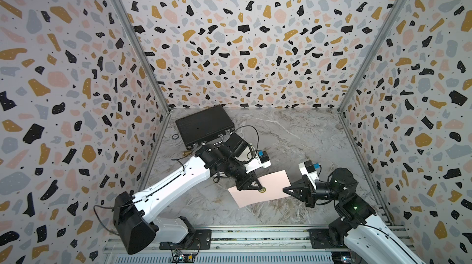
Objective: Put the sealed envelopes into the storage box
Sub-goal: Place the envelope in the storage box.
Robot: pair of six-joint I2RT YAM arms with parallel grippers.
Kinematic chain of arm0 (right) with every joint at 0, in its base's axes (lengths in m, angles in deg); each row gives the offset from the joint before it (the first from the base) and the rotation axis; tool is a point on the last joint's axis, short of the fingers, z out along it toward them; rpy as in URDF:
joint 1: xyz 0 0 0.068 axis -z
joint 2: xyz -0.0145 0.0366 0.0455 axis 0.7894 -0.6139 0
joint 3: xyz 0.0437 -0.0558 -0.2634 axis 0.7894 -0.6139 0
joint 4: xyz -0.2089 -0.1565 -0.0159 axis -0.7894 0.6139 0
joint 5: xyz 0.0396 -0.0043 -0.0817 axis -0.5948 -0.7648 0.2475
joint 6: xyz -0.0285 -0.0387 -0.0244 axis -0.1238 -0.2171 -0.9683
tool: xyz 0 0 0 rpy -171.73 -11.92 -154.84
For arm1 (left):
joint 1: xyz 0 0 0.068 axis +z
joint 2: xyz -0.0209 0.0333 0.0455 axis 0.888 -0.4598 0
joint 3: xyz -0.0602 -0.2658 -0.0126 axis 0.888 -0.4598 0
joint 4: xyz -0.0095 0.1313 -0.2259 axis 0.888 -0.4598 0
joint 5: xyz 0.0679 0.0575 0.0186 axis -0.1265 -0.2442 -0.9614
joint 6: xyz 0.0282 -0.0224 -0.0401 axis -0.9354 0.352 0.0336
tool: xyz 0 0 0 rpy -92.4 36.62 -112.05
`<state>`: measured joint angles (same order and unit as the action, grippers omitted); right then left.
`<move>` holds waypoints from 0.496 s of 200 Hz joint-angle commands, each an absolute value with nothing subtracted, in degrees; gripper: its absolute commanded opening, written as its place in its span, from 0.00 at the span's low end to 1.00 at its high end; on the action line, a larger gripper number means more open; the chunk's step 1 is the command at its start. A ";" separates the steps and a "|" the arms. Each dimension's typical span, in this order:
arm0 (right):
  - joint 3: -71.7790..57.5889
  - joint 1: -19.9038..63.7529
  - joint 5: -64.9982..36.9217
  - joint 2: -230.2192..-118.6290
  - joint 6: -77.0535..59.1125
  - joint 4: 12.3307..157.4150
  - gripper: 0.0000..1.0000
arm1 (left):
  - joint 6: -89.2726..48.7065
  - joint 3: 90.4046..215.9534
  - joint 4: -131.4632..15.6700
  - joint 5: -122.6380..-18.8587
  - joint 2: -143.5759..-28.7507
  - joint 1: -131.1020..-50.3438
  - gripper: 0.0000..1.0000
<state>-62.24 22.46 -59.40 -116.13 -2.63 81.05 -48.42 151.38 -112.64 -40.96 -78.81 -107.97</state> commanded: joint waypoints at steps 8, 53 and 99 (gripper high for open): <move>-61.61 22.14 -58.11 -115.48 -3.74 82.24 0.05 | -49.17 154.39 -113.50 -40.58 -78.62 -107.25 0.00; -60.30 22.16 -48.44 -113.75 -7.21 92.38 0.40 | -54.15 155.06 -116.50 -52.45 -78.27 -106.54 0.00; -60.45 22.14 -46.21 -114.85 -8.16 94.34 0.40 | -71.09 153.81 -118.27 -73.98 -77.43 -104.11 0.00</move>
